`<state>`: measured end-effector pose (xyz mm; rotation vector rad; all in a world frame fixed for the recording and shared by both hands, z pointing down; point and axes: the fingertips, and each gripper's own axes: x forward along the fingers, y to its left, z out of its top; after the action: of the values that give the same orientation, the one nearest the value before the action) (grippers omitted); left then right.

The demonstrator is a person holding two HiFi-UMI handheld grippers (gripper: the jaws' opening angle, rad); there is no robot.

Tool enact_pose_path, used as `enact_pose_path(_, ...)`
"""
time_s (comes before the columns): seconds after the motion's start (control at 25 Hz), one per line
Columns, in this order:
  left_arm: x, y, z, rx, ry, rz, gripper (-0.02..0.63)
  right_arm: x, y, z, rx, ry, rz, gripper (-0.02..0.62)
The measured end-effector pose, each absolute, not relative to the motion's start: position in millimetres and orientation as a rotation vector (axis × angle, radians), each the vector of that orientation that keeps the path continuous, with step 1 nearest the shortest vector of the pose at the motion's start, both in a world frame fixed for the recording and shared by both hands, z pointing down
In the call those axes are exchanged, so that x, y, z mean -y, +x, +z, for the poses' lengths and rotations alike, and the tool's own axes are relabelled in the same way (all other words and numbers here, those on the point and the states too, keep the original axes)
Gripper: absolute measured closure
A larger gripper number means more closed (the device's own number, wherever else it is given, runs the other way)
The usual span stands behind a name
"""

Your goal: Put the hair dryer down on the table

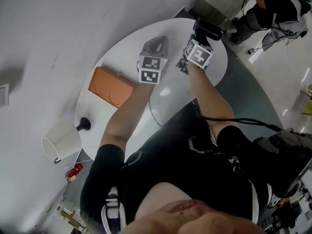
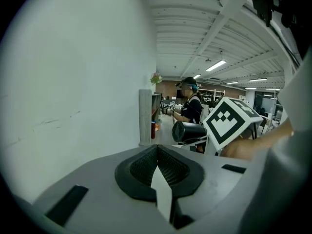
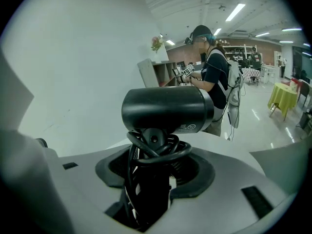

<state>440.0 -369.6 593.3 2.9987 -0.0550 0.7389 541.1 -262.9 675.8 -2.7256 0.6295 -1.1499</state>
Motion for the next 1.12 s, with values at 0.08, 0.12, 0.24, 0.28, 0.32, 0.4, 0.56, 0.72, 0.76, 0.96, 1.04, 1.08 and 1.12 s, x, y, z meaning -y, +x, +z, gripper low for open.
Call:
enact_pose_path(0.08,370,446,604,0.037,2.984,0.766,0.574,263,545,685,-0.600,-2.717,-1.177,0.365)
enact_pose_path(0.12,370,449,609,0.028,2.977,0.780,0.574,262,546,690,-0.585,-2.713,-1.191,0.365)
enact_pose_path(0.24,366,457,623,-0.009,2.952,0.822,0.575,259,551,703,-0.541,-2.702,-1.230,0.365)
enact_pose_path(0.28,365,460,628,-0.017,2.944,0.835,0.575,258,553,706,-0.529,-2.699,-1.240,0.365)
enact_pose_path(0.32,363,462,632,-0.024,2.936,0.848,0.575,256,554,709,-0.518,-2.696,-1.249,0.365)
enact_pose_path(0.4,360,465,639,-0.036,2.921,0.871,0.575,253,557,715,-0.491,-2.693,-1.265,0.365)
enact_pose_path(0.56,358,468,654,-0.064,2.895,0.919,0.575,250,558,730,-0.429,-2.676,-1.316,0.365)
enact_pose_path(0.72,360,469,667,-0.074,2.885,0.957,0.575,248,560,738,-0.389,-2.672,-1.347,0.365)
enact_pose_path(0.76,360,470,669,-0.076,2.882,0.964,0.574,248,561,739,-0.377,-2.670,-1.358,0.365)
enact_pose_path(0.96,359,471,676,-0.095,2.853,1.007,0.574,247,563,744,-0.338,-2.665,-1.403,0.364)
enact_pose_path(1.04,360,471,680,-0.102,2.834,1.029,0.574,248,564,746,-0.336,-2.666,-1.412,0.364)
enact_pose_path(1.08,361,469,683,-0.095,2.821,1.038,0.574,248,564,747,-0.331,-2.666,-1.417,0.362)
enact_pose_path(1.12,363,466,686,-0.081,2.804,1.047,0.575,248,564,748,-0.325,-2.668,-1.421,0.364)
